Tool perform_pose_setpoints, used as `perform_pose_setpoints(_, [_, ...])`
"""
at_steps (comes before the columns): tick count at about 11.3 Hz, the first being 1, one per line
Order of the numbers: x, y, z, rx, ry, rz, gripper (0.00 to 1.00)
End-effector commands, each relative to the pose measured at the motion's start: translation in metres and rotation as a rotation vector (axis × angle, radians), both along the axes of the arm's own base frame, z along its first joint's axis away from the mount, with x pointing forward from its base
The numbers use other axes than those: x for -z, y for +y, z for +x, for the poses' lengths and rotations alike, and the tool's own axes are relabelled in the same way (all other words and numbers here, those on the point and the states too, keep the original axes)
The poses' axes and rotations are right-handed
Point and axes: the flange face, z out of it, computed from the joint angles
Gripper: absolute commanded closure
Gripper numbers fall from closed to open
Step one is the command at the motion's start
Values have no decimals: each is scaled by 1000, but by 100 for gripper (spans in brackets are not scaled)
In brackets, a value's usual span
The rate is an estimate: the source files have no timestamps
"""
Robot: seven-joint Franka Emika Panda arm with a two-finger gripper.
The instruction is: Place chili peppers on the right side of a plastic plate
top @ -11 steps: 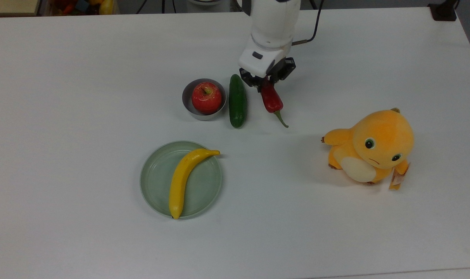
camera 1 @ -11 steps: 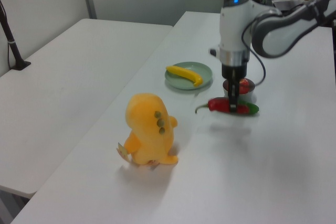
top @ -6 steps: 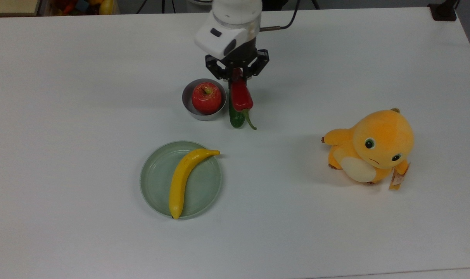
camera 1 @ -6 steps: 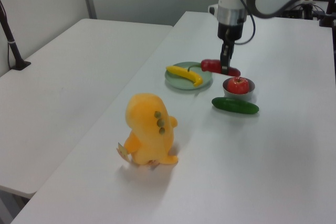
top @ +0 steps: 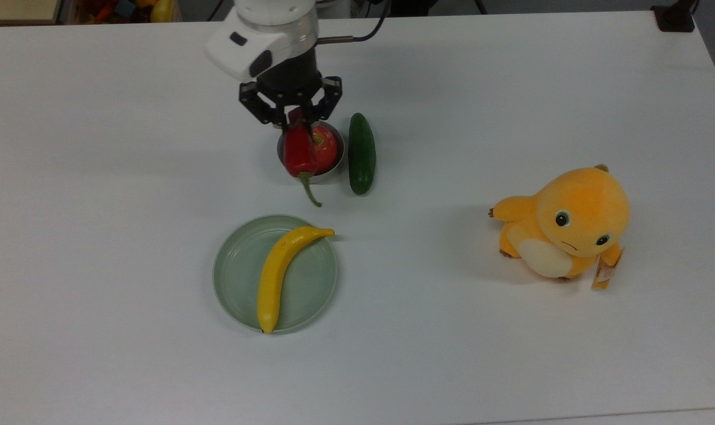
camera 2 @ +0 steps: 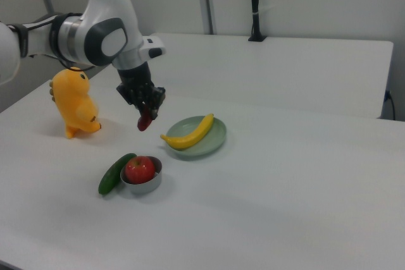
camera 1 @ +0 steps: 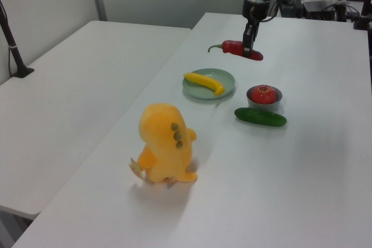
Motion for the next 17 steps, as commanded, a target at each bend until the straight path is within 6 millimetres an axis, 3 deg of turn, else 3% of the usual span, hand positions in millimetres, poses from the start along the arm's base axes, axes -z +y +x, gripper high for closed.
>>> perform_pose_setpoints(1, [2,-39,30,14,-8,14,100])
perform_pose_setpoints(6, [32,-108,65,55,-77,-10,100])
perform_pose_setpoints(8, [70,-124,85,81,-156,-27,100])
perform_pose_setpoints(13, [141,-150,106,122,-252,-53,100])
perform_pose_setpoints(17, [165,-152,108,116,-254,-64,100])
